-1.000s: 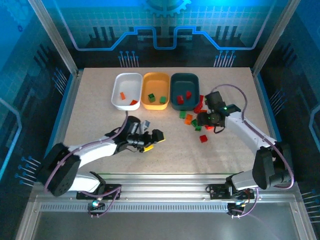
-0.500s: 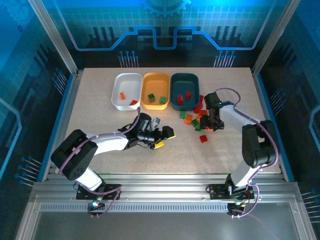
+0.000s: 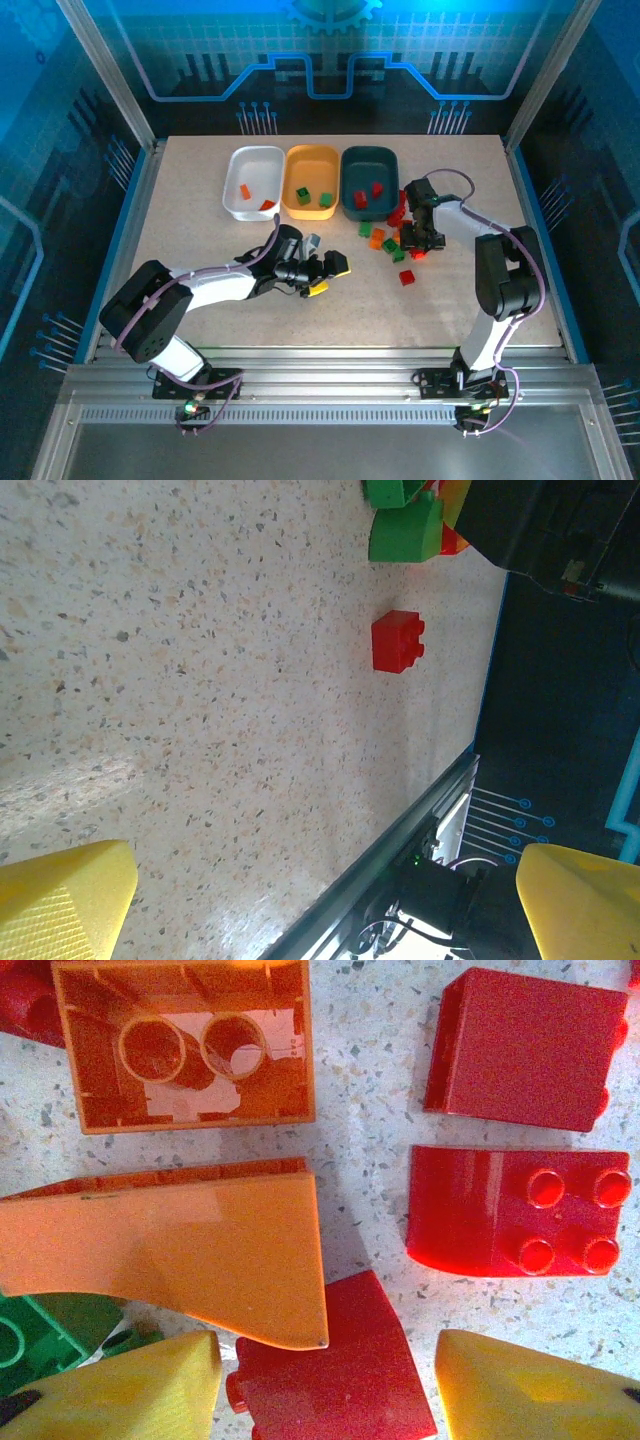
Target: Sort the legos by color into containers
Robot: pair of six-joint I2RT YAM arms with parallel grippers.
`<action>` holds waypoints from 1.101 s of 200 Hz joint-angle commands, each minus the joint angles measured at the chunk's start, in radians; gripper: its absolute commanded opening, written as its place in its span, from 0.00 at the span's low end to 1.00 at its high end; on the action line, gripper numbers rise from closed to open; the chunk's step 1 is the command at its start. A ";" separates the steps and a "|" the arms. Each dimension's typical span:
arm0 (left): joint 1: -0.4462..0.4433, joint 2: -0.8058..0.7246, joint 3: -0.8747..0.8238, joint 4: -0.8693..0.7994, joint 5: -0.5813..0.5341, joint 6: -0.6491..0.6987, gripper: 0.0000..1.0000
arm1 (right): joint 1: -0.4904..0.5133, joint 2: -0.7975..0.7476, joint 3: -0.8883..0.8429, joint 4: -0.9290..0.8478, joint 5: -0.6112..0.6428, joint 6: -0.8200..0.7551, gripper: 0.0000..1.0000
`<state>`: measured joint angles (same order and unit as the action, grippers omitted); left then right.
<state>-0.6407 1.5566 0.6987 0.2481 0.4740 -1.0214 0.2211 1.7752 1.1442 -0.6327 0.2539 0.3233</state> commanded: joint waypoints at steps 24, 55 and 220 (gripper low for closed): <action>-0.005 -0.026 0.041 -0.040 -0.012 0.014 0.99 | -0.022 0.003 -0.032 0.003 -0.025 -0.012 0.51; -0.005 -0.045 0.037 -0.056 -0.022 0.023 0.99 | -0.026 -0.032 -0.051 -0.008 -0.056 0.005 0.46; 0.156 -0.183 -0.073 -0.067 -0.025 -0.023 0.99 | 0.099 -0.125 0.143 0.022 -0.040 0.104 0.39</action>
<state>-0.5747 1.4498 0.6838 0.2073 0.4591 -1.0199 0.2718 1.5867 1.1618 -0.6537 0.2123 0.4004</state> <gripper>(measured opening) 0.990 0.393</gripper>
